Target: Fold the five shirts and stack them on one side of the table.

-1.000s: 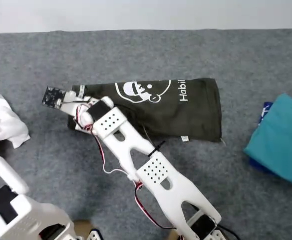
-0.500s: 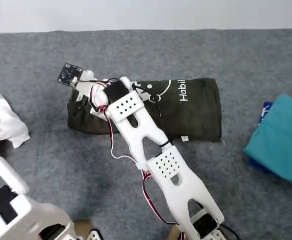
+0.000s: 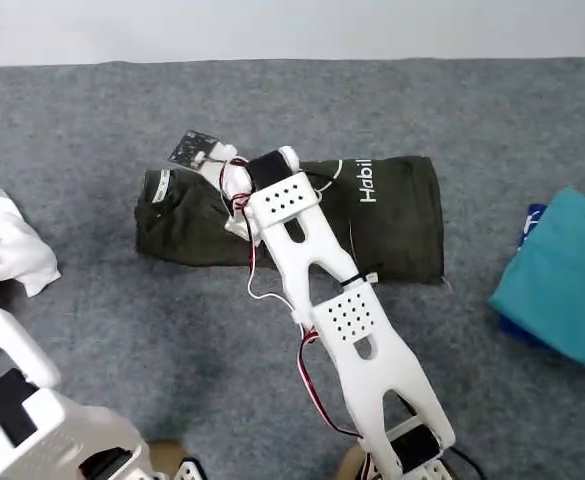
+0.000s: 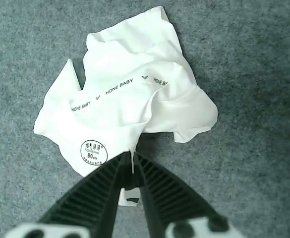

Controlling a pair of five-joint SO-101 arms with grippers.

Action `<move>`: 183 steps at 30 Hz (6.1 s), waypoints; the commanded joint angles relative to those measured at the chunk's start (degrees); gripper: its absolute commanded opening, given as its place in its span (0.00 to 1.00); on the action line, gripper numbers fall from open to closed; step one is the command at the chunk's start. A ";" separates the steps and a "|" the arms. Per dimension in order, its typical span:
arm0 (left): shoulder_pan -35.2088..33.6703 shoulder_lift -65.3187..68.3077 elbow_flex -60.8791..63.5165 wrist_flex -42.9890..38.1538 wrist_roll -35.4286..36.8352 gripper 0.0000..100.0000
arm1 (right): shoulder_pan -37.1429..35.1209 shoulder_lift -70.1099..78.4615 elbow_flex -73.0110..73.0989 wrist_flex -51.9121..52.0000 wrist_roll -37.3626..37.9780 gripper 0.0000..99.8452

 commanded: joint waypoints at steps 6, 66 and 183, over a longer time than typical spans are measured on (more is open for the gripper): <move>2.90 -3.08 -0.66 -0.88 -0.18 0.02 | 0.75 -4.35 -10.81 5.05 0.00 0.01; 6.95 -2.46 -5.23 10.55 0.44 0.02 | 30.37 -9.10 22.42 2.15 -32.53 0.15; -9.32 -26.64 2.51 10.46 2.02 0.02 | -5.14 -7.78 7.91 -19.03 -6.86 0.06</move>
